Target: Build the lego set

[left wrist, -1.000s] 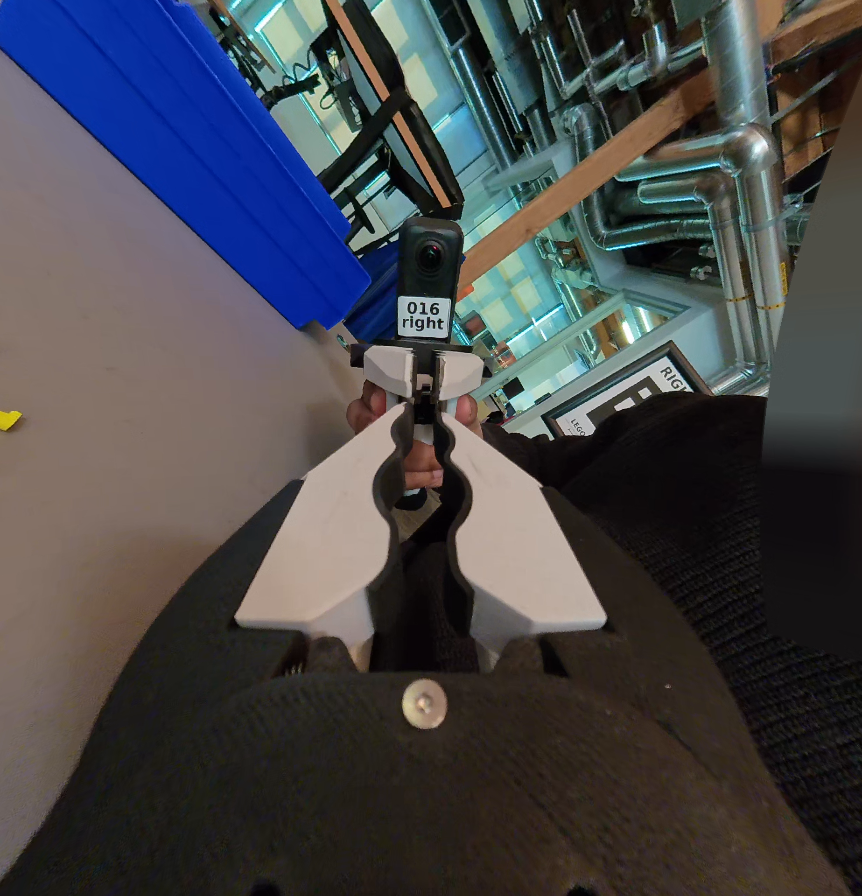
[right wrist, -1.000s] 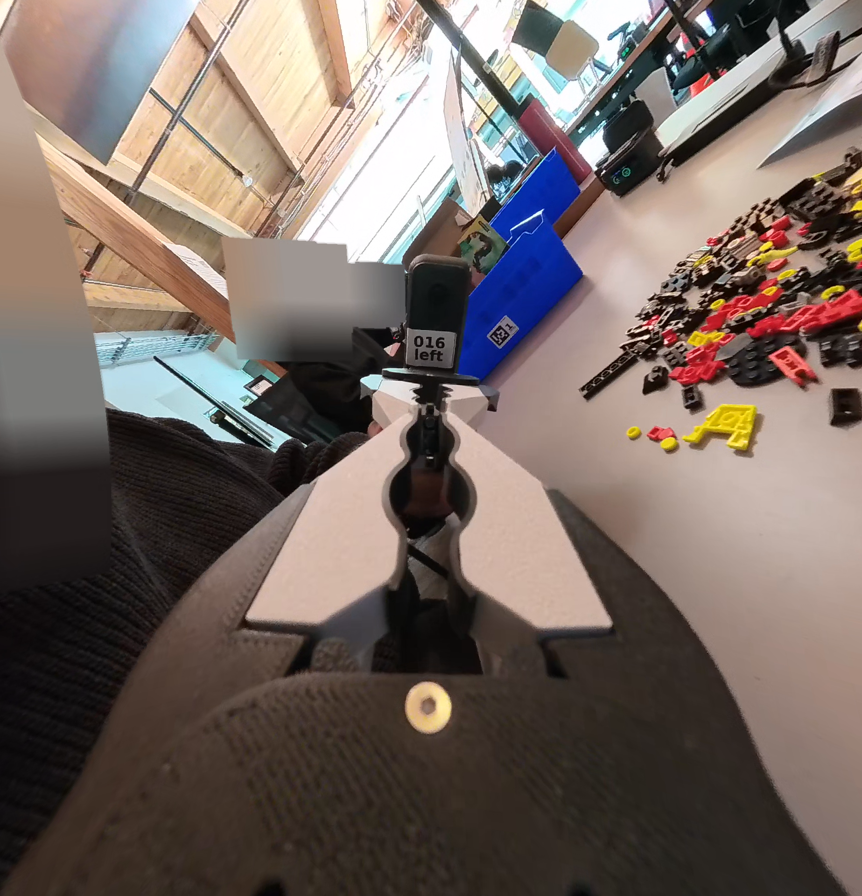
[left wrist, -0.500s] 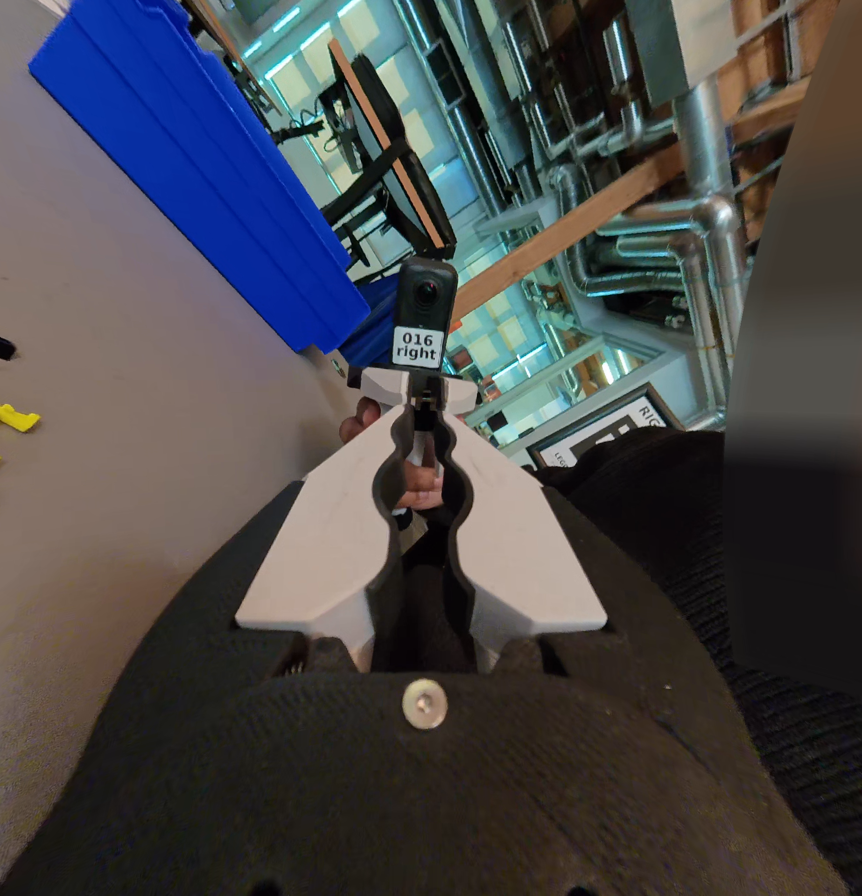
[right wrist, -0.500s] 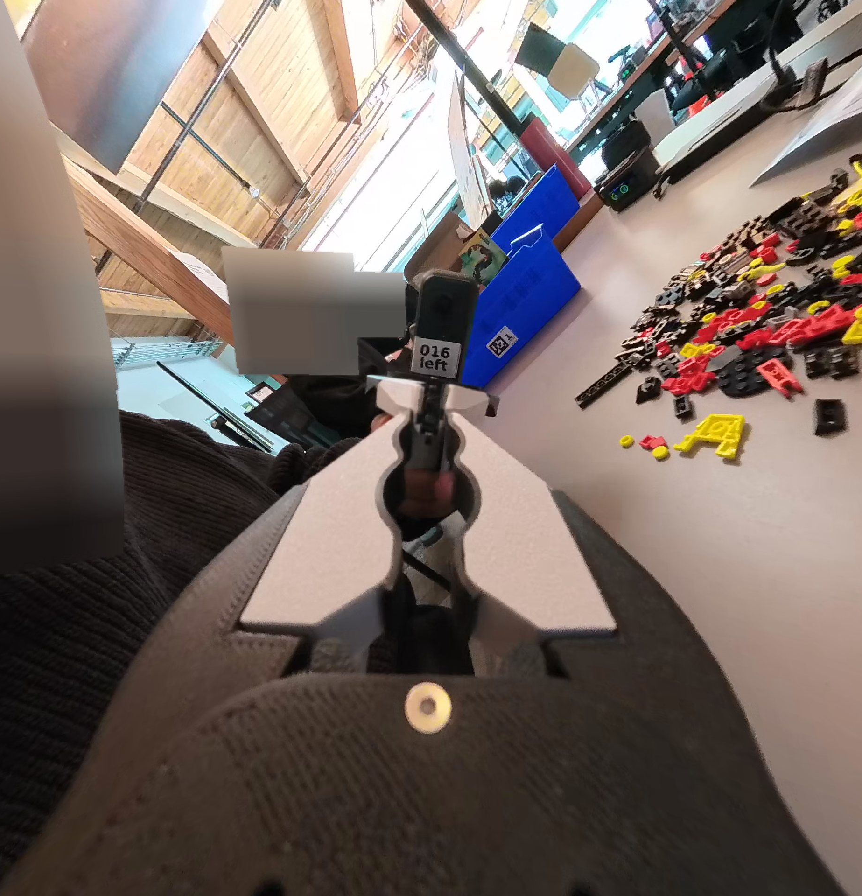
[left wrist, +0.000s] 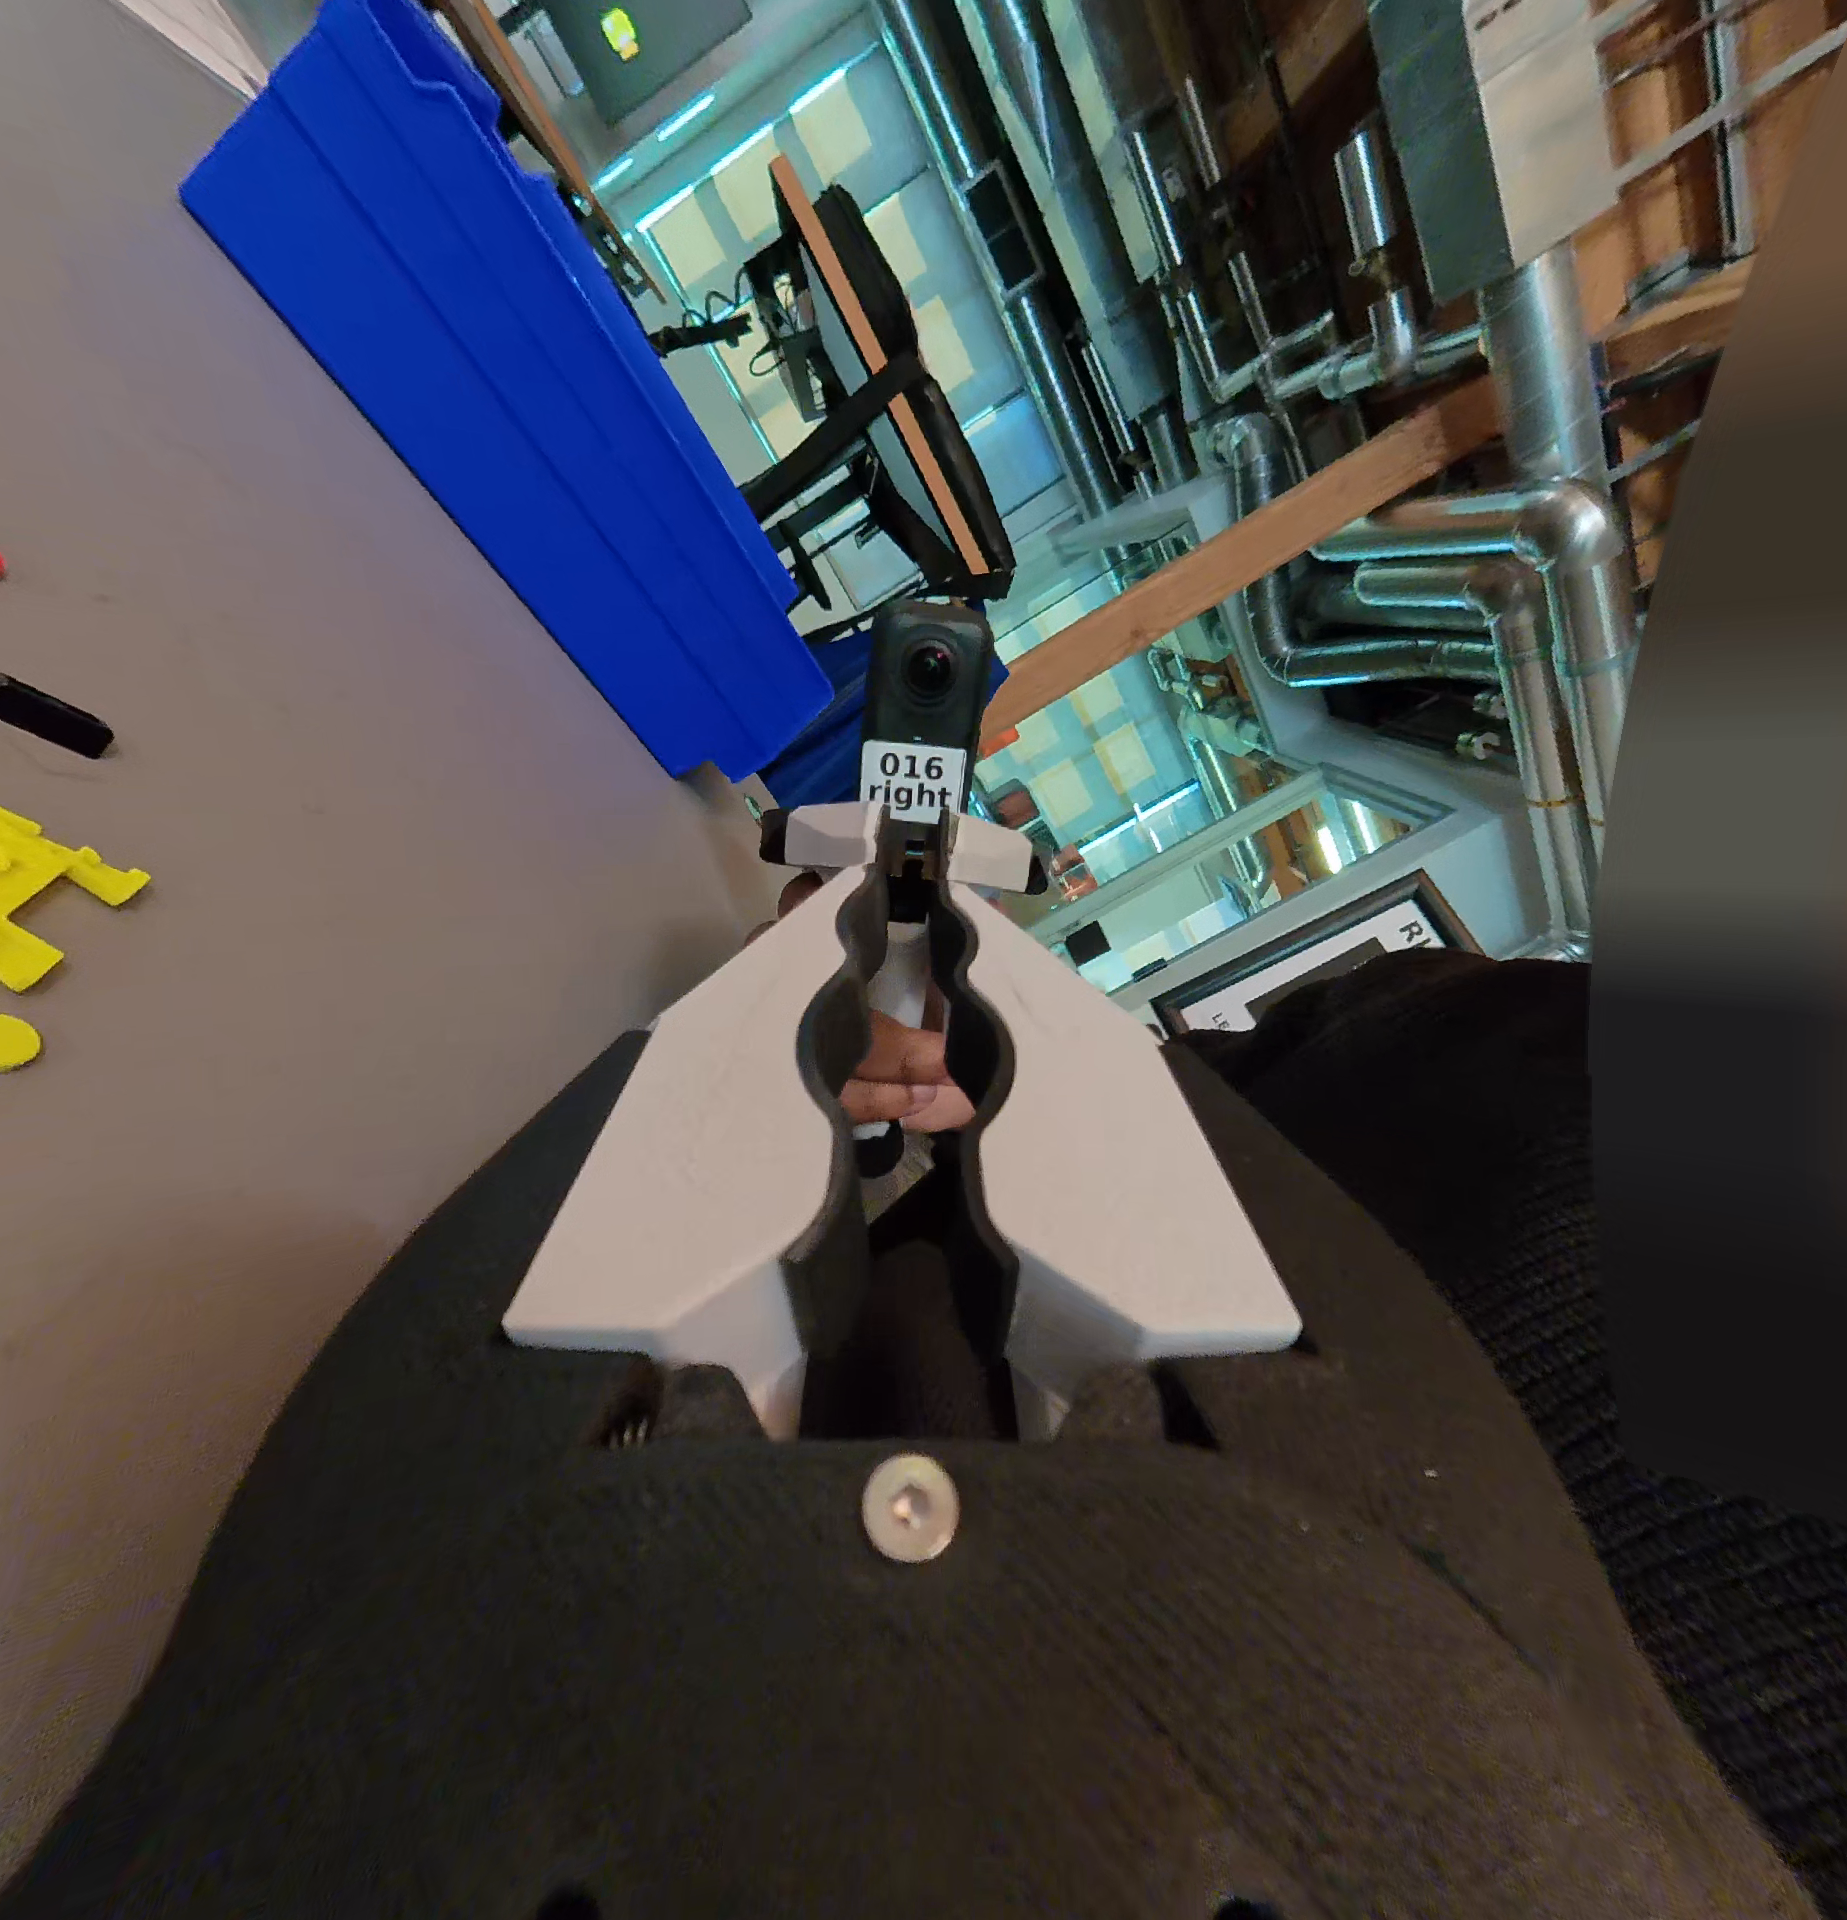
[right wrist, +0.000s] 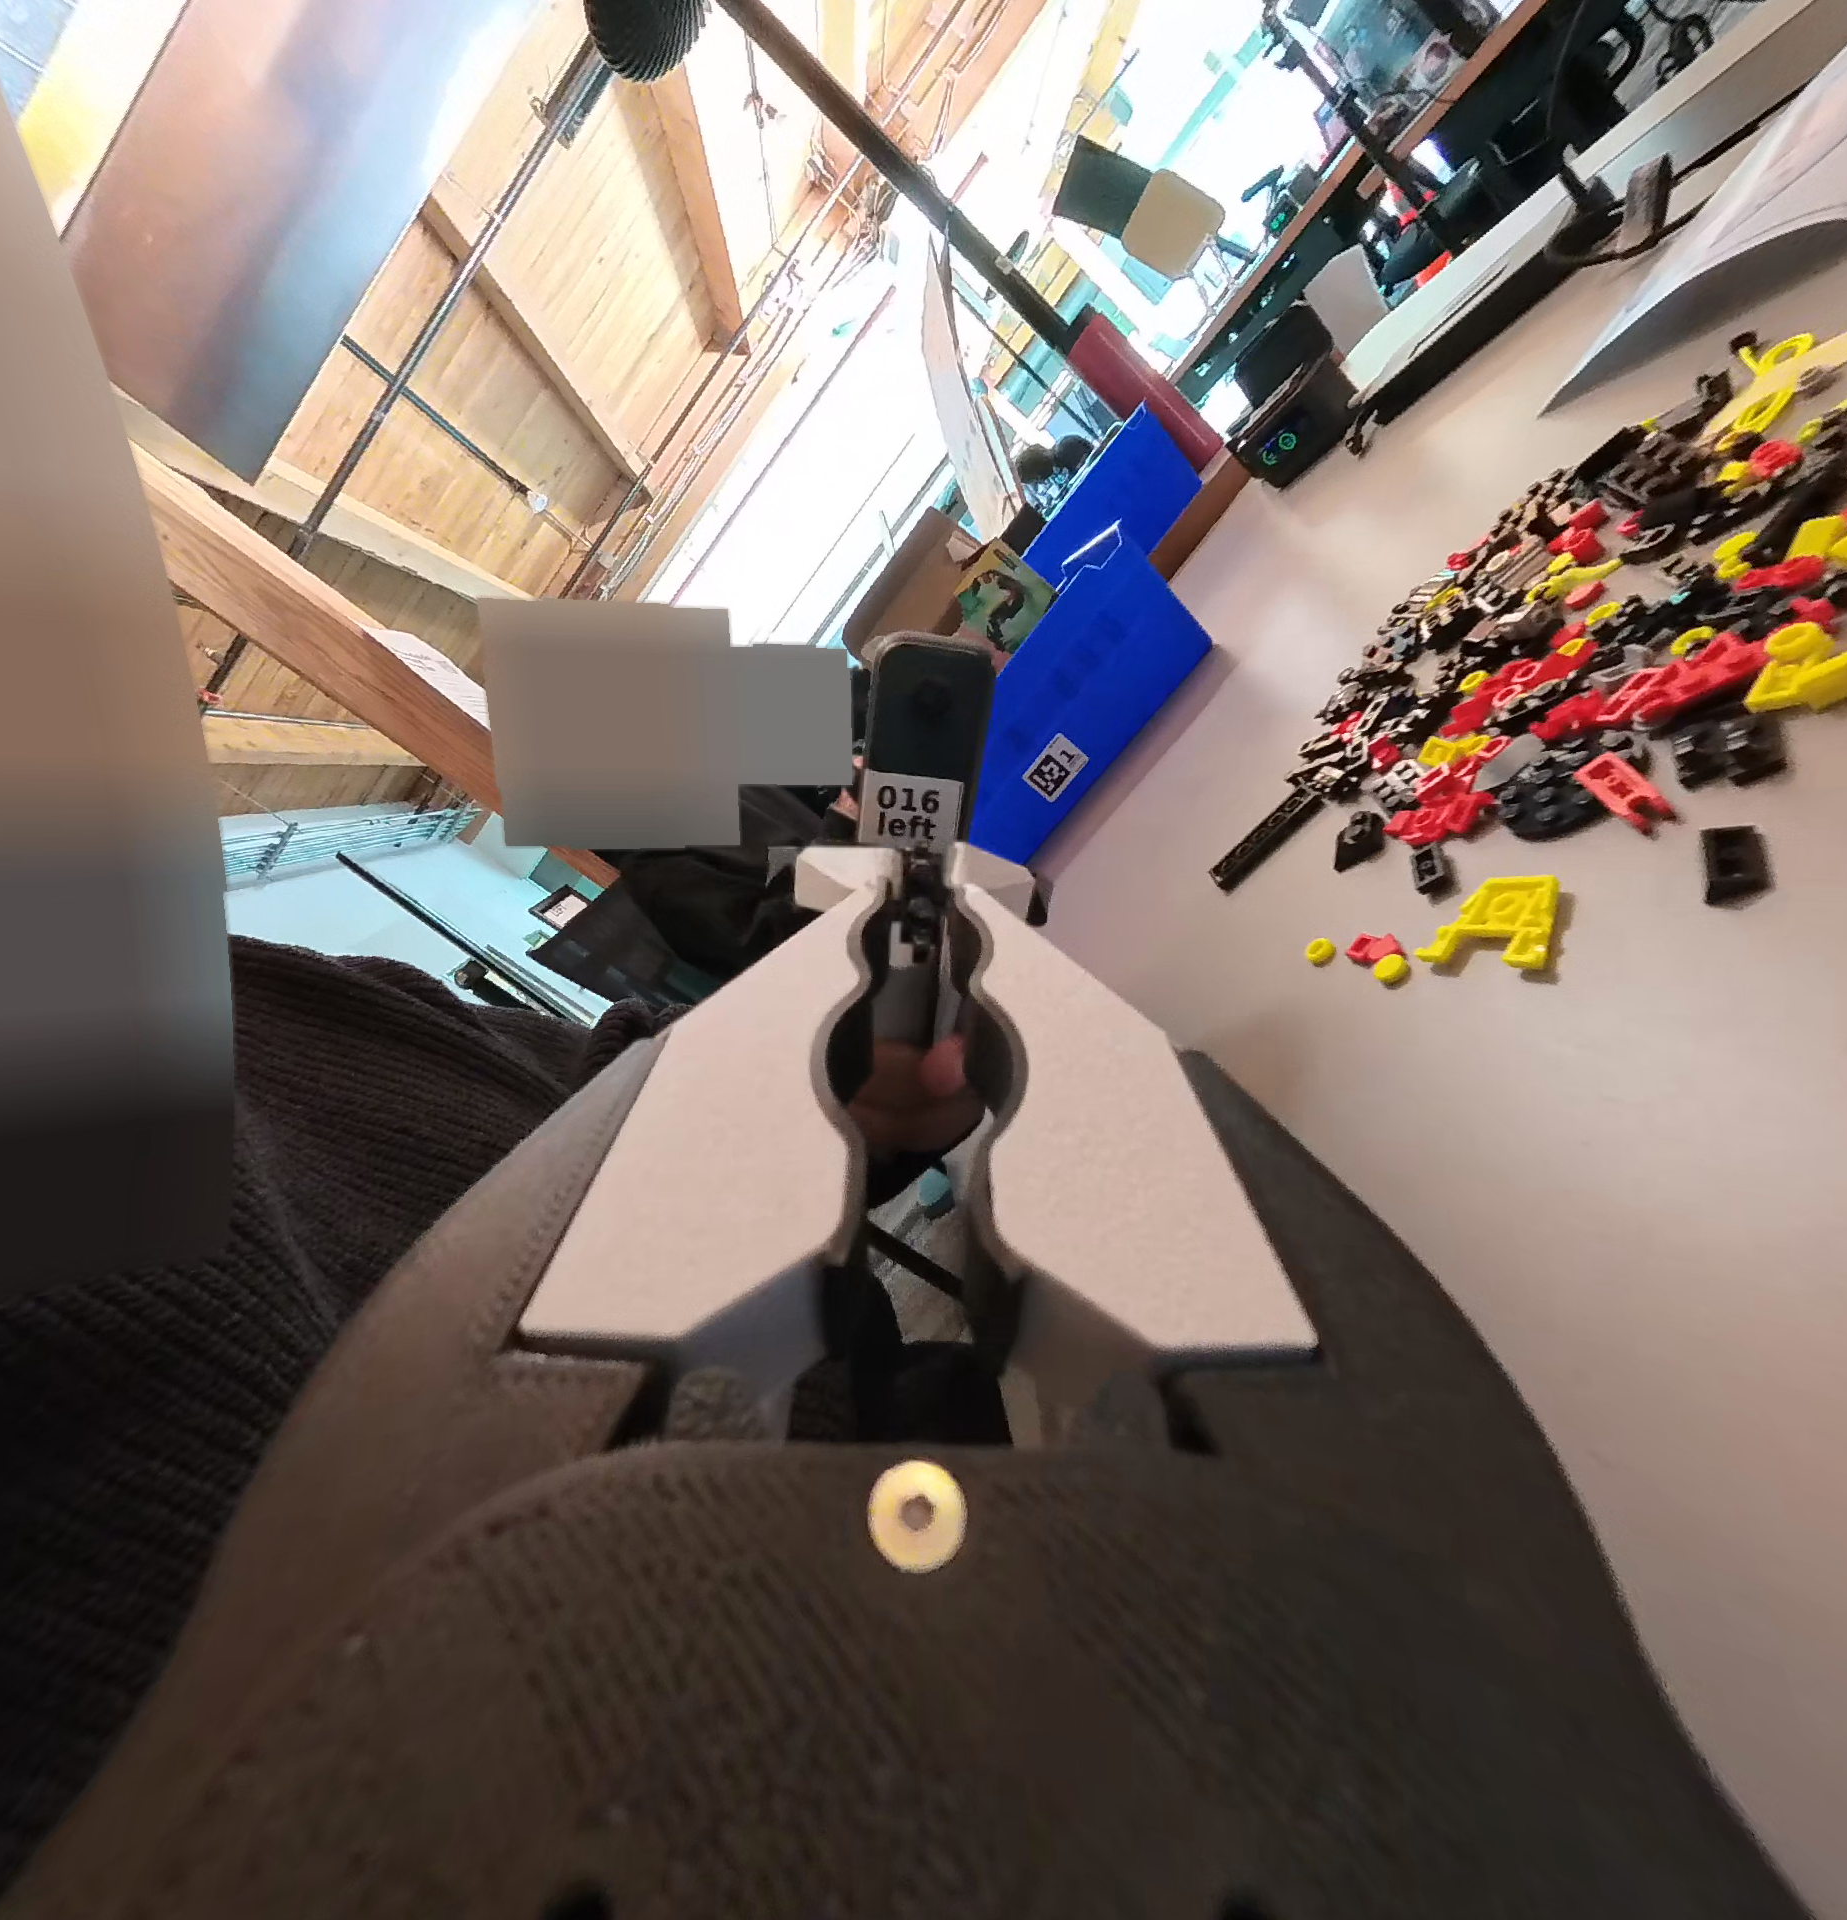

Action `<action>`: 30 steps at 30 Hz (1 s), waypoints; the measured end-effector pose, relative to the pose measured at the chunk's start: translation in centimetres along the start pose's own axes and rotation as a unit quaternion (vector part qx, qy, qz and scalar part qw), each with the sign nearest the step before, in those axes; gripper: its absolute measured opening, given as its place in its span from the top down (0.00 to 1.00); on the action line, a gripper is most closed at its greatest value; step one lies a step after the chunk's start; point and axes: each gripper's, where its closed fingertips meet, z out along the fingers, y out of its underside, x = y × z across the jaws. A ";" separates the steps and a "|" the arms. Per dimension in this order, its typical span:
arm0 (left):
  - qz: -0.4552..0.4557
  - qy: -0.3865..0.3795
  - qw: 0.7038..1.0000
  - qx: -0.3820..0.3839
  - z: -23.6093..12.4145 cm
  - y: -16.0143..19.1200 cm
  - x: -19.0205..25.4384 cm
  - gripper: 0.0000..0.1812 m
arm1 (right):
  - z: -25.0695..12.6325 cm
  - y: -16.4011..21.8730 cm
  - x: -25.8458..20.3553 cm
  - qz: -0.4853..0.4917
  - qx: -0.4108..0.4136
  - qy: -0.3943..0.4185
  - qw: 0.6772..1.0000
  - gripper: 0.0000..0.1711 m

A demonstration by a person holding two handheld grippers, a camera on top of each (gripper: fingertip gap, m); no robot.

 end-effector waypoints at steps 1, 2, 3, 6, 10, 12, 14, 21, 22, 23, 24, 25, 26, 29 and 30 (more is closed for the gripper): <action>0.001 -0.002 1.000 -0.006 0.0 0.1 0.0 0.98 | 0.0 0.2 0.0 0.000 -0.005 -0.001 1.000 0.95; 0.003 -0.003 1.000 -0.008 0.1 0.2 -0.1 0.98 | 0.1 0.5 0.0 0.000 -0.014 -0.001 1.000 0.95; 0.002 -0.001 1.000 -0.013 0.1 0.3 0.0 0.98 | 0.2 0.7 0.0 -0.001 -0.021 -0.002 1.000 0.94; 0.003 0.005 0.999 -0.034 0.1 0.6 0.1 0.98 | 0.1 1.0 -0.2 -0.012 -0.039 -0.010 0.999 0.97; 0.002 0.007 0.999 -0.034 0.1 0.7 0.3 0.98 | 0.0 1.0 -0.4 -0.007 -0.042 -0.014 0.999 0.97; -0.006 0.010 1.000 -0.025 0.2 0.5 0.4 0.98 | 0.0 0.9 -0.4 0.000 -0.033 -0.017 0.999 0.97; -0.018 0.015 1.000 -0.012 0.2 0.2 0.4 0.98 | 0.1 0.8 -0.4 0.006 -0.035 -0.021 0.999 0.97; -0.018 0.009 1.000 -0.008 0.0 0.0 0.2 0.98 | 0.0 0.9 -0.2 -0.005 -0.036 -0.010 0.999 0.97; -0.017 0.007 1.000 -0.008 0.0 0.0 0.1 0.98 | 0.0 0.9 -0.1 -0.005 -0.037 -0.009 0.999 0.97; -0.018 0.007 1.000 -0.008 0.0 0.0 0.1 0.97 | 0.0 0.9 -0.1 -0.004 -0.038 -0.009 0.999 0.97; -0.019 0.008 1.000 -0.009 0.0 0.1 0.2 0.97 | 0.0 0.9 -0.1 -0.002 -0.037 -0.011 0.999 0.97; -0.020 0.008 1.000 -0.012 0.1 0.2 0.1 0.98 | 0.0 1.0 -0.2 0.000 -0.038 -0.012 0.999 0.97; -0.017 0.008 1.000 -0.016 0.2 0.4 0.2 0.98 | 0.0 1.0 -0.2 0.001 -0.039 -0.013 0.999 0.97; -0.018 0.007 1.000 -0.016 0.2 0.5 0.1 0.98 | 0.0 1.0 -0.2 0.006 -0.042 -0.013 0.999 0.97; -0.019 0.008 1.000 -0.016 0.2 0.5 0.1 0.98 | 0.0 1.0 -0.1 0.006 -0.043 -0.012 0.999 0.97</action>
